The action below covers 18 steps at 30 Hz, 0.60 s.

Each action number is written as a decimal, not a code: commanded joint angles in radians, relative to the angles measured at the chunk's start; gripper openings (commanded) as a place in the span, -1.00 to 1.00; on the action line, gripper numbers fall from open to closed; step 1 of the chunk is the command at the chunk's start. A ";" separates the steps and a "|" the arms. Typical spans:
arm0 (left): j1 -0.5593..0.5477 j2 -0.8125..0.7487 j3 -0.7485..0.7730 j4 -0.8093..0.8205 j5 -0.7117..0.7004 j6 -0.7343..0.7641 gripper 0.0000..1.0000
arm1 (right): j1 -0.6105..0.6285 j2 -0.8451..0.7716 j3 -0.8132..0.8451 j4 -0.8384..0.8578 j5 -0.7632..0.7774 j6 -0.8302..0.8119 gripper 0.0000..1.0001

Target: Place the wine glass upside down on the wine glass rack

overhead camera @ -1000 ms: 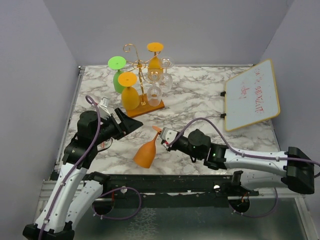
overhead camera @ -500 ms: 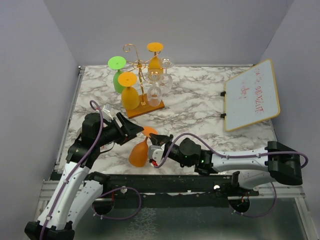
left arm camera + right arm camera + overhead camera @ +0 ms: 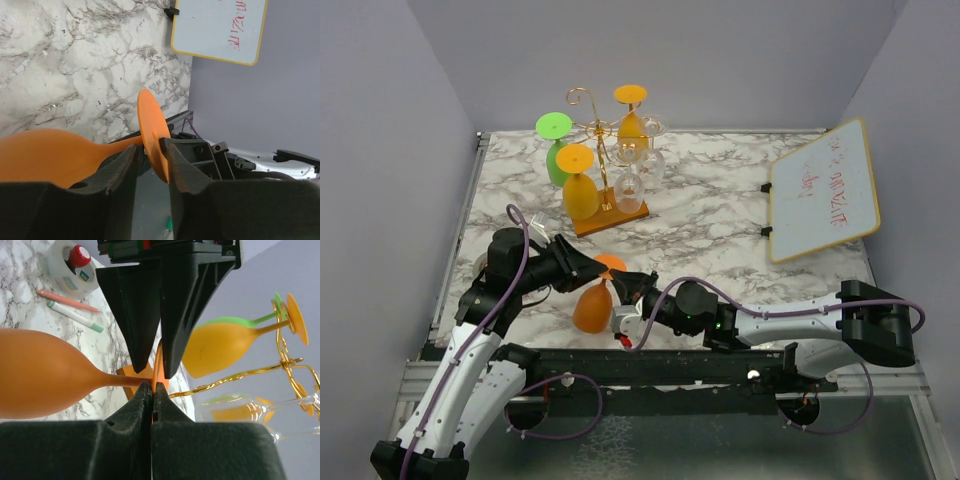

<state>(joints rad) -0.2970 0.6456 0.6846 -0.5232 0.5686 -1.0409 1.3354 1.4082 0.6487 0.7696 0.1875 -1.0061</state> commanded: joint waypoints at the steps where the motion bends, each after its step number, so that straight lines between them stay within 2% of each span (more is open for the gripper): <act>1: -0.002 -0.003 0.010 0.019 0.042 -0.025 -0.53 | 0.010 0.015 0.015 0.076 -0.036 -0.043 -0.99; 5: -0.002 -0.004 0.005 0.020 0.033 -0.031 -0.98 | 0.011 0.021 0.023 0.072 -0.026 -0.018 -0.99; 8: -0.002 -0.007 0.003 0.020 0.019 -0.024 -1.00 | 0.016 0.023 0.020 0.084 -0.004 0.012 -0.93; 9: -0.002 -0.010 0.004 0.019 0.013 -0.023 -1.00 | 0.016 0.021 0.014 0.087 0.000 0.018 -0.82; 12: -0.002 -0.017 0.012 0.019 -0.010 -0.020 -1.00 | 0.018 0.009 -0.005 0.088 0.008 0.041 -0.28; 13: -0.002 -0.019 0.016 0.019 -0.016 -0.018 -1.00 | 0.018 0.004 -0.013 0.088 0.011 0.050 -0.16; 18: -0.002 -0.036 0.047 -0.022 -0.099 0.022 -1.00 | 0.018 -0.037 -0.048 0.020 0.070 0.122 0.11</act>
<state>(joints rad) -0.2966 0.6331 0.6872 -0.5159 0.5617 -1.0706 1.3445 1.4124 0.6361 0.8139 0.1986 -0.9630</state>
